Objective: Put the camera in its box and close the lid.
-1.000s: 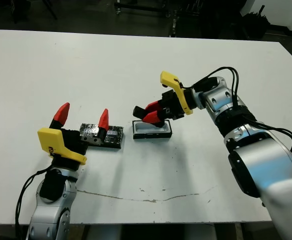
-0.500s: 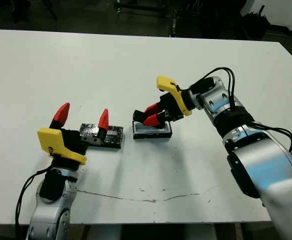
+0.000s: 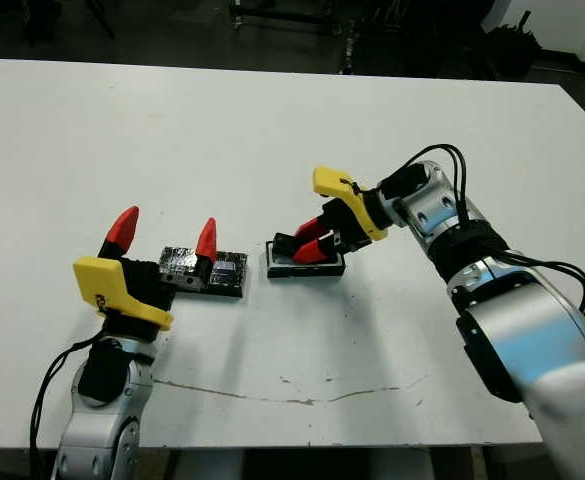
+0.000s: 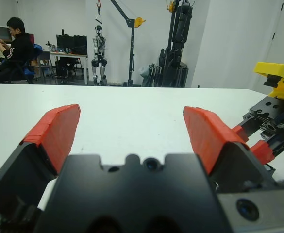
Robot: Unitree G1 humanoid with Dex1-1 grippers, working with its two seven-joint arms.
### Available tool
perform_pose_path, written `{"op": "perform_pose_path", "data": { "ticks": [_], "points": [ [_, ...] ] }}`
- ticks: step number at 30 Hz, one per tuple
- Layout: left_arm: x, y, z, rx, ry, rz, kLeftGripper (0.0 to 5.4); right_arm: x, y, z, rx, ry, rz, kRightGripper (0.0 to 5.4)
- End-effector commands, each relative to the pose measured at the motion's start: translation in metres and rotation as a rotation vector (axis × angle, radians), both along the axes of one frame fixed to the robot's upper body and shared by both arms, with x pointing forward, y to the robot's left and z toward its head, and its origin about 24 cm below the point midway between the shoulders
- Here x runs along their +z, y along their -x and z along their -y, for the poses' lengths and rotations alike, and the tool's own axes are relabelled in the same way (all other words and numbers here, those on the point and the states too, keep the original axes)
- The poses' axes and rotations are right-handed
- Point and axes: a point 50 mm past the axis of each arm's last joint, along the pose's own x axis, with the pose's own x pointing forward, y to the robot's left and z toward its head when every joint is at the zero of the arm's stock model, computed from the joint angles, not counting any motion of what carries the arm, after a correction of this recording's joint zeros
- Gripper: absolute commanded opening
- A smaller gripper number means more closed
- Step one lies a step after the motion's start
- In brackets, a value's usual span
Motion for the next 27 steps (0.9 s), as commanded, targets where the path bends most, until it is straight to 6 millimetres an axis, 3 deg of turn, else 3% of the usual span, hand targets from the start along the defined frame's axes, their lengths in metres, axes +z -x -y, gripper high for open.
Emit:
{"op": "perform_pose_path", "data": {
  "ticks": [1, 19, 27],
  "points": [
    [-0.003, 0.001, -0.002, -0.003, -0.012, -0.018, 5.4, -0.012, 0.002, 0.015, -0.038, 0.031, -0.026, 1.68],
    [0.0, 0.0, -0.001, 0.005, -0.021, -0.013, 5.4, -0.005, 0.001, 0.032, 0.02, 0.144, 0.009, 1.68],
    [-0.001, 0.0, -0.001, -0.004, -0.012, -0.013, 5.4, 0.0, 0.0, 0.032, 0.079, 0.167, 0.048, 2.8]
  ]
}}
